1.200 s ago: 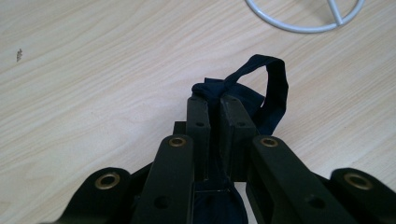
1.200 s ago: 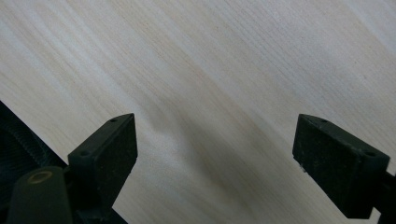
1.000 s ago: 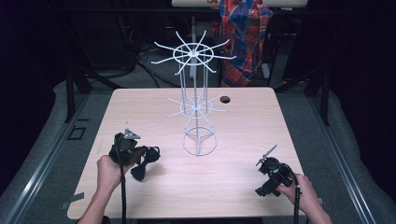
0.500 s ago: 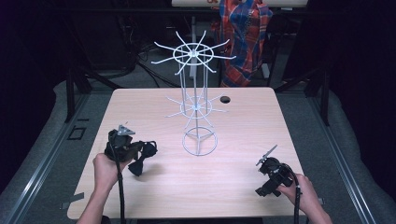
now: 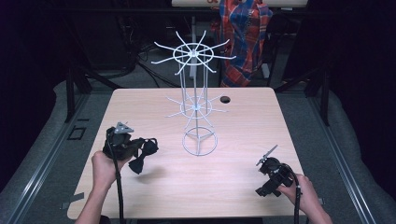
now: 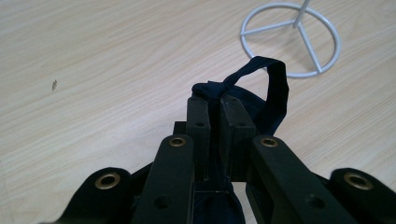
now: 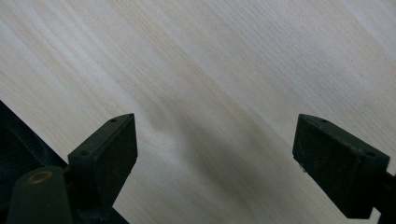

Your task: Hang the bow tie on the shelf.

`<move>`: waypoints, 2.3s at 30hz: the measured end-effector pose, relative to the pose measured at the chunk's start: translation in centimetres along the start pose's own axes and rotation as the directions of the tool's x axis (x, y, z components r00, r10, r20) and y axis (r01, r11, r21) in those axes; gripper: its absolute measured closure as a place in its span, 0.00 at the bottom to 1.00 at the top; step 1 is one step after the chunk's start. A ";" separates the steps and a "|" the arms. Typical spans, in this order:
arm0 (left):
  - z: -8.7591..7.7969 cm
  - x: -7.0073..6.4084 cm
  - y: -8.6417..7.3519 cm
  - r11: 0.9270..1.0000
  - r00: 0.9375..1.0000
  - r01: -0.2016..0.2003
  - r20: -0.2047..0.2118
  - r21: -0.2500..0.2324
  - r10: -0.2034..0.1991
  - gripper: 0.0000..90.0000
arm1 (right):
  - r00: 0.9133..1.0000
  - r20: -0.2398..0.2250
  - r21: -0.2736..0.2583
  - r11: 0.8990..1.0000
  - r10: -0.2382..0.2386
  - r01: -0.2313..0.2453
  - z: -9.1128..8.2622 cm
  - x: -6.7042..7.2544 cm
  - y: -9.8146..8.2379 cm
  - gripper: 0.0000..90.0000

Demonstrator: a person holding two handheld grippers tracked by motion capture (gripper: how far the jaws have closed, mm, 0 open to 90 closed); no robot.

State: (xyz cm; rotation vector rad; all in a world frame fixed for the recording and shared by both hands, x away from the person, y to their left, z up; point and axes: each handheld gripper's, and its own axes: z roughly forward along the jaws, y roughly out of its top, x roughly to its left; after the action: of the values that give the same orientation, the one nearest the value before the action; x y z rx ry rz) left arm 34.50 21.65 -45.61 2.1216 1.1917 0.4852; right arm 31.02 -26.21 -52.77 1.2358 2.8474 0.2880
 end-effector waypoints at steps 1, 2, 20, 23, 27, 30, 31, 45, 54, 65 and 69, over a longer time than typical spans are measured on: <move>-0.1 0.0 0.1 1.000 1.000 -0.001 0.006 -0.003 0.001 0.93 | 1.000 -0.013 -0.026 0.999 0.023 -0.024 0.2 0.1 -0.1 0.15; -0.2 0.0 0.2 1.000 1.000 -0.002 0.007 -0.009 0.002 0.93 | 1.000 -0.013 -0.027 0.999 0.024 -0.024 0.2 0.1 -0.1 0.15; -0.3 -0.2 1.4 0.999 1.000 -0.028 -0.003 -0.037 0.027 0.93 | 1.000 -0.010 0.009 1.000 -0.008 0.008 0.0 -0.1 0.0 0.15; -0.4 -0.1 1.6 0.998 1.000 -0.030 -0.005 -0.047 0.030 0.93 | 1.000 -0.010 0.010 1.000 -0.008 0.008 0.0 -0.1 0.0 0.15; -0.6 -0.2 2.0 0.998 1.000 -0.031 0.001 -0.058 0.031 0.93 | 1.000 -0.010 -0.022 1.000 0.018 -0.018 0.2 0.1 -0.1 0.15; -0.7 -0.3 2.2 0.997 0.999 -0.032 0.005 -0.068 0.033 0.93 | 1.000 -0.005 -0.012 1.000 0.009 -0.009 0.1 0.0 -0.1 0.15; -0.7 -0.3 2.2 0.997 0.999 -0.032 0.005 -0.068 0.033 0.93 | 1.000 -0.005 -0.012 1.000 0.009 -0.009 0.1 0.0 -0.1 0.15; -0.9 -0.8 3.6 0.994 0.999 -0.034 0.024 -0.105 0.036 0.93 | 1.000 -0.012 -0.014 1.000 0.011 -0.011 0.1 0.1 -0.1 0.15; -1.3 -1.1 4.4 0.991 0.998 -0.040 0.032 -0.130 0.044 0.93 | 1.000 -0.013 -0.013 1.000 0.009 -0.010 0.1 0.0 -0.1 0.15; -2.6 -1.6 5.3 0.984 0.997 -0.063 0.028 -0.169 0.069 0.93 | 1.000 -0.006 0.010 1.000 -0.011 0.011 0.0 -0.1 0.0 0.15; -3.0 -1.7 5.8 0.981 0.997 -0.062 0.032 -0.182 0.069 0.93 | 1.000 -0.004 0.001 1.000 -0.002 0.002 0.0 0.0 0.0 0.15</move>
State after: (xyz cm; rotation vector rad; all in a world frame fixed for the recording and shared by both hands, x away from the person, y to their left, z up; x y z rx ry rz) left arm 35.47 19.07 -39.43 2.0094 1.0195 0.5588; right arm 30.99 -26.20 -52.79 1.2344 2.8518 0.2897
